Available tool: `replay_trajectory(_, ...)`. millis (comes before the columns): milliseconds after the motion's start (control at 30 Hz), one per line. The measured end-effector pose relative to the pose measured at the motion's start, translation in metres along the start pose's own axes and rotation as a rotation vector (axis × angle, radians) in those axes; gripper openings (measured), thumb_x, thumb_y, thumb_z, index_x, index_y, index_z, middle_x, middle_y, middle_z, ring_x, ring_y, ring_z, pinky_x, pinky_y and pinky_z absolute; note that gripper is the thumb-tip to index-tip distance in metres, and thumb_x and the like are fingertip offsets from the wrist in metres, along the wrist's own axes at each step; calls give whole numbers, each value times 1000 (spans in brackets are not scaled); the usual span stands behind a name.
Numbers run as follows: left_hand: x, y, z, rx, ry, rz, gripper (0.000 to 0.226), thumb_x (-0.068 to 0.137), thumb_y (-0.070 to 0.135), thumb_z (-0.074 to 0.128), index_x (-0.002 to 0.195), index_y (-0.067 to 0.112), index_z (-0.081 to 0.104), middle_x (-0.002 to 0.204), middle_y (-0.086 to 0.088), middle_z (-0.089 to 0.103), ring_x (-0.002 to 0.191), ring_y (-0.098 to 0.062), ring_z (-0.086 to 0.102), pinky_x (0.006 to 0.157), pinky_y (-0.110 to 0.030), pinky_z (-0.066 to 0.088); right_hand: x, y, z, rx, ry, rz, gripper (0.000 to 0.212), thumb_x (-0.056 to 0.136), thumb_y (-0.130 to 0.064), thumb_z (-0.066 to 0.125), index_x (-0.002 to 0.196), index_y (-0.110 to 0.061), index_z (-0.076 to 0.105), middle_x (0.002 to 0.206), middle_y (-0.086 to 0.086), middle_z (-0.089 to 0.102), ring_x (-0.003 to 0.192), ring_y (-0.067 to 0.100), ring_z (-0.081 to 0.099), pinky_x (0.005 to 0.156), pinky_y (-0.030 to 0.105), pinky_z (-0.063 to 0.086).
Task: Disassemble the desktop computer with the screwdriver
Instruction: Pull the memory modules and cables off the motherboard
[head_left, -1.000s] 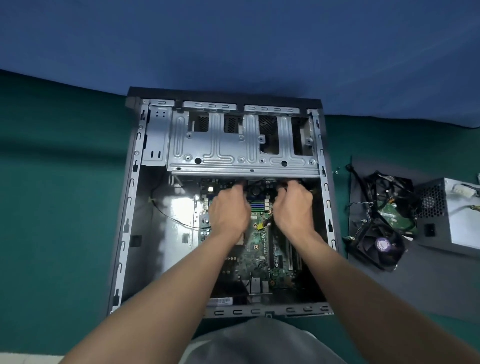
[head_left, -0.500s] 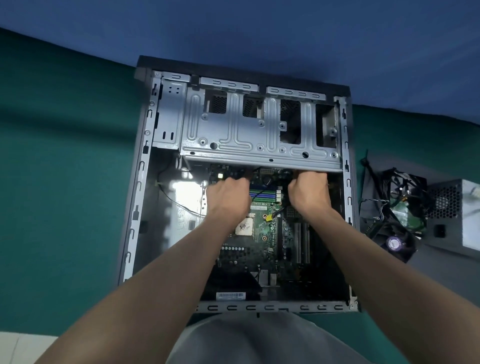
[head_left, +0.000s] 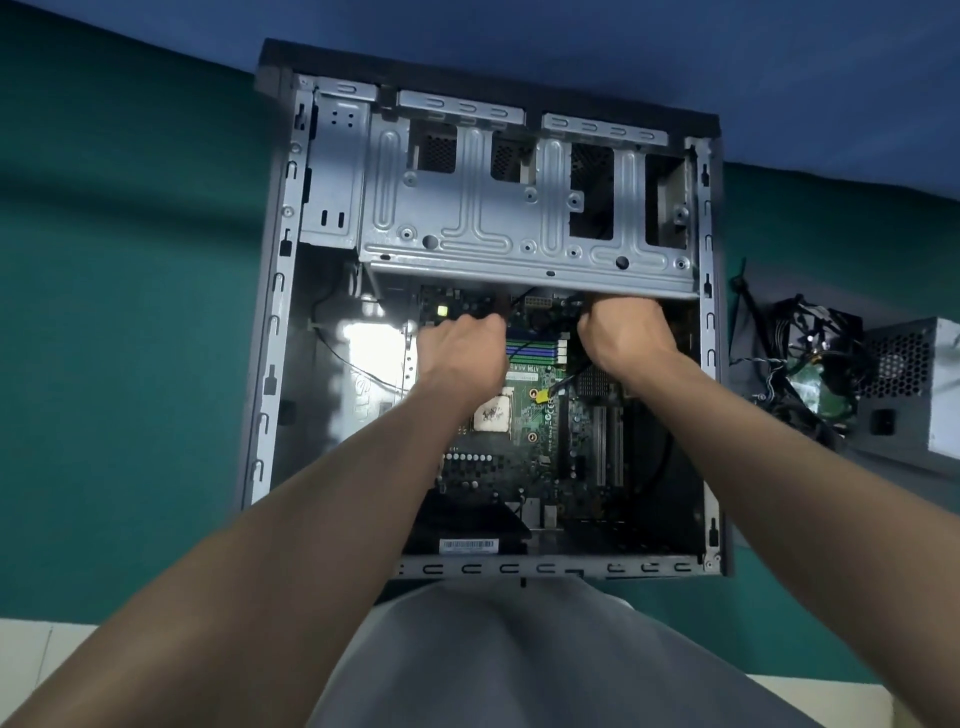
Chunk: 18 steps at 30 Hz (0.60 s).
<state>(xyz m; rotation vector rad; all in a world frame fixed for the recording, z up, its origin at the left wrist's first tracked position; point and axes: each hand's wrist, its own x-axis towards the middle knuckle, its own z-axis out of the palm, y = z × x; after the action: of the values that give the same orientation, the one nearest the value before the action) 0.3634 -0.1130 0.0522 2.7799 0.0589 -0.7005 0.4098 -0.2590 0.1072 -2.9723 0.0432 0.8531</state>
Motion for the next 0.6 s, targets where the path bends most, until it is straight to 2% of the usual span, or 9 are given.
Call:
replay_trajectory(133, 0, -1, -4, -8, -5, 21, 17, 90, 19, 60, 91, 20, 43, 66, 5, 44, 58, -11, 39, 67, -32, 29, 5, -8, -3, -161, -104, 6, 40, 100, -24, 31, 70, -7, 49, 68, 5, 49, 59, 20, 45, 71, 34, 39)
replay_trajectory(233, -2, -2, -6, -21, -4, 32, 19, 90, 18, 60, 92, 20, 42, 68, 4, 45, 67, -17, 45, 69, -32, 31, 11, -10, -5, -131, -107, 25, 31, 97, -24, 34, 92, -4, 57, 88, 11, 57, 75, 28, 52, 71, 35, 41)
replay_trajectory(300, -2, -3, -7, -35, 8, 36, 19, 90, 15, 59, 92, 19, 41, 68, 4, 45, 70, -18, 46, 70, -33, 30, 9, -7, -3, -121, -54, 0, 30, 97, -20, 36, 84, -2, 56, 87, 13, 55, 76, 30, 49, 69, 33, 39)
replay_trajectory(367, -2, -4, -7, -54, 14, 42, 16, 90, 13, 57, 93, 20, 43, 68, 4, 44, 73, -20, 47, 71, -33, 30, 3, -3, 0, -88, 25, -12, 35, 96, -17, 40, 64, -3, 47, 81, 14, 52, 74, 30, 46, 67, 31, 37)
replay_trajectory(400, -2, -4, -7, -67, 15, 48, 16, 90, 13, 57, 93, 20, 43, 68, 4, 44, 73, -20, 47, 72, -33, 30, 2, 0, 1, -47, 59, -11, 35, 94, -14, 43, 61, -5, 42, 80, 14, 51, 73, 29, 46, 65, 31, 37)
replay_trajectory(500, -2, -5, -6, -93, 17, 61, 14, 89, 11, 56, 93, 18, 45, 69, 4, 46, 73, -20, 49, 72, -34, 32, 3, 5, 4, 90, 115, 24, 26, 90, -6, 46, 64, -6, 41, 73, 9, 47, 64, 24, 45, 57, 27, 37)
replay_trajectory(600, -2, -6, -6, -89, 29, 63, 14, 90, 10, 55, 93, 18, 44, 69, 4, 46, 73, -20, 48, 72, -34, 31, 5, 5, 4, 120, 103, 54, 30, 89, -5, 46, 60, -9, 39, 66, 4, 40, 56, 15, 37, 46, 24, 28)
